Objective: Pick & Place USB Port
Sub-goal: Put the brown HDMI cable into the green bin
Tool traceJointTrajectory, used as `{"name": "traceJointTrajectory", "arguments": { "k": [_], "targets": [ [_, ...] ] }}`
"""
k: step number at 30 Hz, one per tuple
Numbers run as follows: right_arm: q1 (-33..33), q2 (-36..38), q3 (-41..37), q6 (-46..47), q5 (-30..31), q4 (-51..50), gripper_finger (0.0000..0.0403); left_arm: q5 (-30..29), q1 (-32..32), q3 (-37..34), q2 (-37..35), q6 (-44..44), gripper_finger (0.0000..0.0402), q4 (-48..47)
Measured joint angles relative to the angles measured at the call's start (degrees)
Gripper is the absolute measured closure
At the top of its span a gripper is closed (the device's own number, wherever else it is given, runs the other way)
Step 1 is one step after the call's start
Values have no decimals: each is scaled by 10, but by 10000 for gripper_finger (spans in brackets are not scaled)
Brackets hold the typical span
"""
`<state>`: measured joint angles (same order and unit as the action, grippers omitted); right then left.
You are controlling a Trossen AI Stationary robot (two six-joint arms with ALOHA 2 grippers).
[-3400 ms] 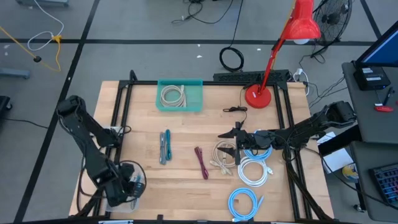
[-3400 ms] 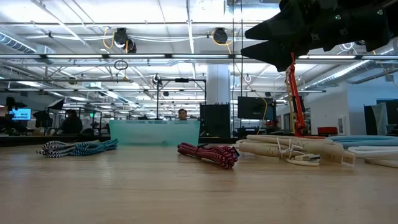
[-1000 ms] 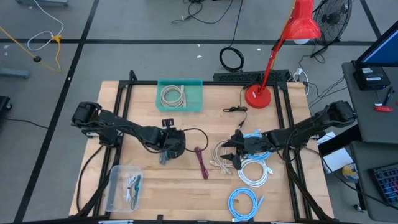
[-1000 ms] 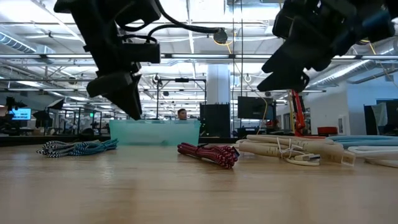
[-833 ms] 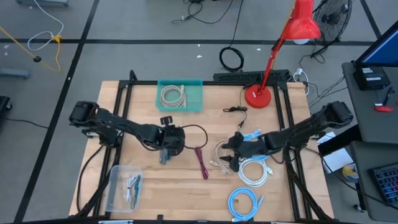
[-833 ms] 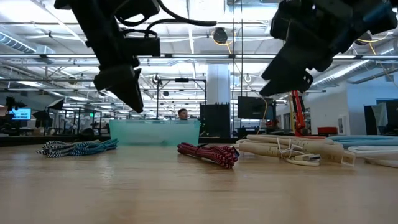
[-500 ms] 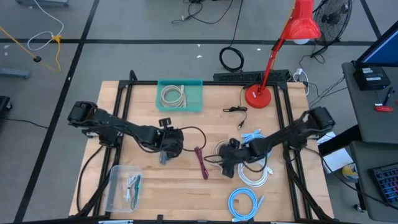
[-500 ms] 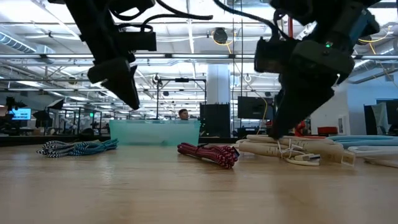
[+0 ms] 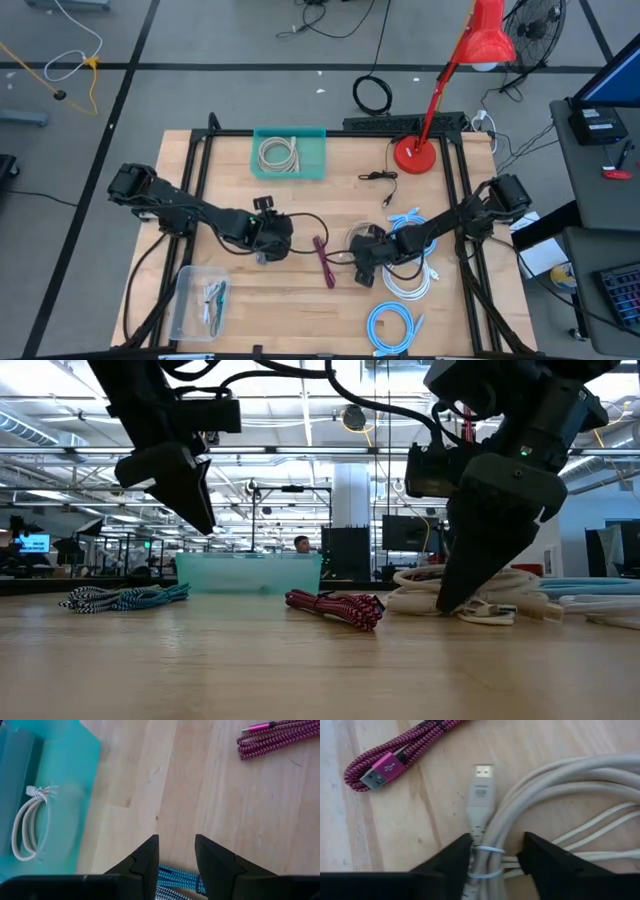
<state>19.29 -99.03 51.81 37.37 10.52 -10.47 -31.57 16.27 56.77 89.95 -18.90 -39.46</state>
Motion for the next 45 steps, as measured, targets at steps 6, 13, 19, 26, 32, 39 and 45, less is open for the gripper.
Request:
{"name": "traceJointTrajectory", "arguments": {
  "k": [6,13,19,26,32,39,45],
  "targets": [
    [-5,28,1,-33,1,21,370,-22,0,0,0,-36,275,-13],
    [-7,103,54,-111,108,41,359,-85,-1,0,0,-120,275,-61],
    [-15,153,66,-239,165,166,368,-178,0,0,-19,-262,275,-130],
    [-67,173,65,-305,-63,167,368,-270,32,0,-92,-382,275,-252],
    [-108,172,64,-359,-346,79,368,-189,67,0,-163,-232,275,-218],
    [-91,172,64,-461,-613,115,368,-83,125,0,-202,53,275,-36],
    [-64,173,64,-477,-677,196,368,8,126,0,-206,292,275,214]
  ]
}}
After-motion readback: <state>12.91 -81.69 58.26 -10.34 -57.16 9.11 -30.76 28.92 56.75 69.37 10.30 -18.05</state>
